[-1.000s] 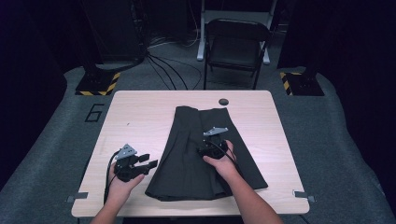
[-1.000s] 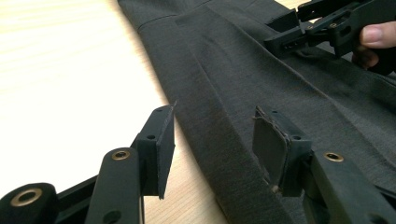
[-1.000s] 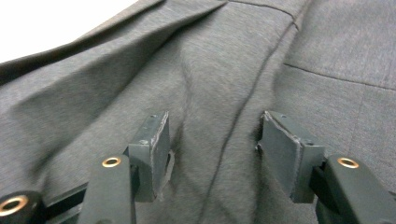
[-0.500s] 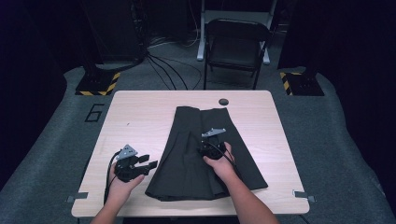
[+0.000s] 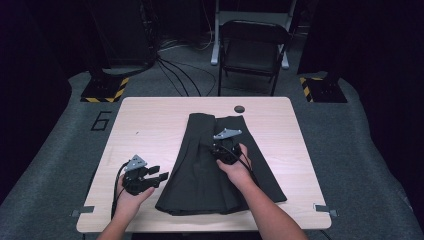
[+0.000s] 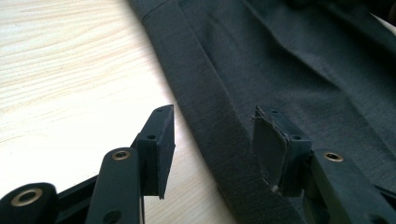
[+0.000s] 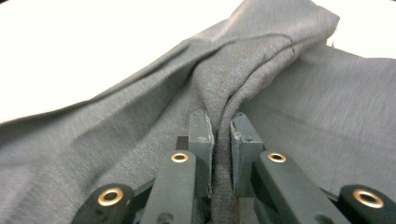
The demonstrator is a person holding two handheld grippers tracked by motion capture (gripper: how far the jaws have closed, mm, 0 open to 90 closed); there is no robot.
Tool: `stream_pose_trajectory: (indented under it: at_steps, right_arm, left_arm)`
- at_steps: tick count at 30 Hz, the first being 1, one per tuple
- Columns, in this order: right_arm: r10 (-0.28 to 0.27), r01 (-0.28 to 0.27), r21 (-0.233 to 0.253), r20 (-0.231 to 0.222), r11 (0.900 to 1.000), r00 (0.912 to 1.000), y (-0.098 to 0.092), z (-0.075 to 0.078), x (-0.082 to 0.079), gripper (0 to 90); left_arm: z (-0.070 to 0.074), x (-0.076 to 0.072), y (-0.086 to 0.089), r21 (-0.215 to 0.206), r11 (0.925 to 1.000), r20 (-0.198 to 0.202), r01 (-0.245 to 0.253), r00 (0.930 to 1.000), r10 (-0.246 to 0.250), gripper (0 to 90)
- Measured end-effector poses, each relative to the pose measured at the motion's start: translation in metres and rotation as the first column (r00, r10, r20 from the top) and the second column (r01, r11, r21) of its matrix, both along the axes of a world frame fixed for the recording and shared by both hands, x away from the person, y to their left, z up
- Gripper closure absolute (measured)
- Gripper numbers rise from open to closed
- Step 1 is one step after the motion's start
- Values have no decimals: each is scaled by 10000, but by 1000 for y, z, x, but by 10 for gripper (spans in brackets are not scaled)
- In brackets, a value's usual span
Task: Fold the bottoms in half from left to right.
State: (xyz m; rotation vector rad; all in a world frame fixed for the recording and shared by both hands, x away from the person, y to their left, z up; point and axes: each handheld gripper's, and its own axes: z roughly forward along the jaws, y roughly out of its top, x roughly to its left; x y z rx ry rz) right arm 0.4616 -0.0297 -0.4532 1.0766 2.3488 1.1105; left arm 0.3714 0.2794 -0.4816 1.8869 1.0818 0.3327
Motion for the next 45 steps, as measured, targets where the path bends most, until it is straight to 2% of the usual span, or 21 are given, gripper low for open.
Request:
stream_pose_trajectory:
  at_steps: [6,9,11,12,13,14,19,21,23,24,25,27,29,31,33,35,39,40,42,43,45]
  right_arm:
    - [136,-137,28,397,9999,9991,1,30,-4,812]
    - [146,-152,81,676,9999,9976,-6,49,-5,813]
    - [-2,-8,142,702,9999,9975,-14,61,-5,814]
    - [-2,-8,142,702,9999,9975,-14,61,-5,814]
    - [-179,169,156,714,9997,9973,-26,72,-4,814]
    - [-197,188,117,784,9998,9967,-30,76,-3,813]
    - [-978,980,4,651,9952,9931,-65,87,0,813]
    - [-1187,1201,-296,470,9923,9918,-80,84,3,813]
    - [-1623,1626,-567,105,9851,9867,-93,76,5,813]
    - [-1623,1626,-567,105,9851,9867,-93,76,5,813]
    - [-1962,1919,-1006,-344,9762,9800,-106,62,9,812]
    - [-2268,2165,-1299,-707,9676,9714,-114,48,11,810]
    - [-2517,2332,-1544,-1133,9601,9611,-122,30,15,809]
    - [-2699,2468,-1687,-1316,9543,9538,-126,13,17,805]
    - [-2942,2646,-1760,-1712,9481,9403,-126,0,18,803]
    - [-2982,2689,-1757,-1694,9470,9393,-128,-12,20,800]
    - [-3262,2977,-1635,-1902,9406,9260,-129,-27,22,792]
    - [-3221,2951,-1602,-1834,9419,9288,-130,-29,23,791]
    - [-3342,3107,-1526,-1661,9382,9277,-131,-33,24,778]
    - [-3342,3107,-1526,-1661,9382,9277,-131,-33,24,778]
    - [-3339,3199,-1358,-968,9377,9376,-131,-30,25,778]
  left_arm:
    - [0,0,0,20,10000,-16,45,10000,-45,486]
    - [0,0,-1,-18,10000,37,-50,10000,50,486]
    - [0,0,0,-27,10000,-16,-18,10000,18,486]
    - [0,0,0,-27,10000,-16,-18,10000,18,486]
    - [0,0,0,-29,10000,-10,-19,10000,19,486]
    - [0,0,0,-36,10000,-10,-24,10000,24,486]
    - [-1,0,-2,-57,10000,35,-55,10000,55,486]
    - [0,0,-3,-56,10000,-29,6,10000,-6,486]
    - [0,0,-4,6,10000,-42,51,10000,-51,485]
    - [0,0,-4,6,10000,-42,51,10000,-51,485]
    - [-1,0,-6,31,9999,-62,102,9999,-102,485]
    - [-2,1,-7,48,9998,-96,178,9998,-178,485]
    - [-2,1,-9,52,9998,-101,168,9998,-167,485]
    - [-3,0,-11,63,9998,-91,205,9997,-205,485]
    - [-4,0,-13,51,9998,-77,193,9998,-192,484]
    - [-3,1,-14,125,9994,-112,332,9994,-331,483]
    - [-3,0,-17,173,9987,-110,483,9988,-481,481]
    - [-4,0,-19,81,9990,-87,444,9990,-444,481]
    - [-4,-1,-20,75,9991,-39,412,9991,-412,480]
    - [-3,0,-21,109,9984,-67,552,9985,-551,480]
    - [-3,-1,-25,142,9976,-92,682,9976,-681,478]
